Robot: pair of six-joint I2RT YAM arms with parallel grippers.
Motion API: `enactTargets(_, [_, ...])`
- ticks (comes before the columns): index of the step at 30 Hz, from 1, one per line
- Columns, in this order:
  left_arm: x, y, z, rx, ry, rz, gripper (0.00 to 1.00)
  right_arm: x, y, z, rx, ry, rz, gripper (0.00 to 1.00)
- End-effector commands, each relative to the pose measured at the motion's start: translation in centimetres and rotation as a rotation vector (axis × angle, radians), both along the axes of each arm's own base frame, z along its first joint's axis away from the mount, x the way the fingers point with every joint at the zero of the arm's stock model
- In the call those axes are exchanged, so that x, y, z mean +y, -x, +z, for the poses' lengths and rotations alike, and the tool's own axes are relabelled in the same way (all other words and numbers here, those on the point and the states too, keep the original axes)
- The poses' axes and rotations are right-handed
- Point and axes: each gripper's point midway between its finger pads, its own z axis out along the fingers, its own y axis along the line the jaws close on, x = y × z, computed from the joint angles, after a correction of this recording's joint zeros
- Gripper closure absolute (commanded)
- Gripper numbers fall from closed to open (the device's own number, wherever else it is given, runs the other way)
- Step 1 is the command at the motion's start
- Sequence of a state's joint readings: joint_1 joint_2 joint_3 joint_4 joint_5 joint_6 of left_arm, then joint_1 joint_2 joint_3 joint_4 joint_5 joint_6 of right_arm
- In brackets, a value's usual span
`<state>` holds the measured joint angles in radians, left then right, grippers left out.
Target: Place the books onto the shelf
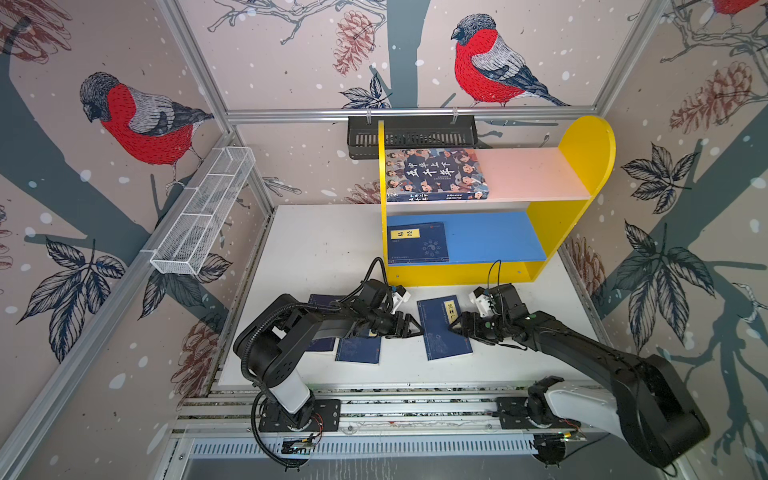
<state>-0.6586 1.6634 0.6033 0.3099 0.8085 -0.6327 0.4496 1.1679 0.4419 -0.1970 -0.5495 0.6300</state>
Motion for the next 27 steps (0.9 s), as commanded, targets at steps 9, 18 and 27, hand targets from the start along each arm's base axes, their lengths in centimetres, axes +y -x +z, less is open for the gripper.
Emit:
enactTargets(9, [-0.4, -0.4, -0.1, -0.004, 0.01, 0.008, 0.3, 0.1, 0.1, 0.2, 0.001, 0.023, -0.037, 0.18])
enactTargets(18, [-0.5, -0.4, -0.3, -0.002, 0.005, 0.008, 0.3, -1.5, -0.3, -1.1, 0.03, 0.013, -0.089, 0.19])
enactTargets(27, [-0.8, -0.2, -0.9, 0.011, 0.002, -0.005, 0.3, -0.2, -0.4, -1.4, 0.043, -0.065, -0.051, 0.22])
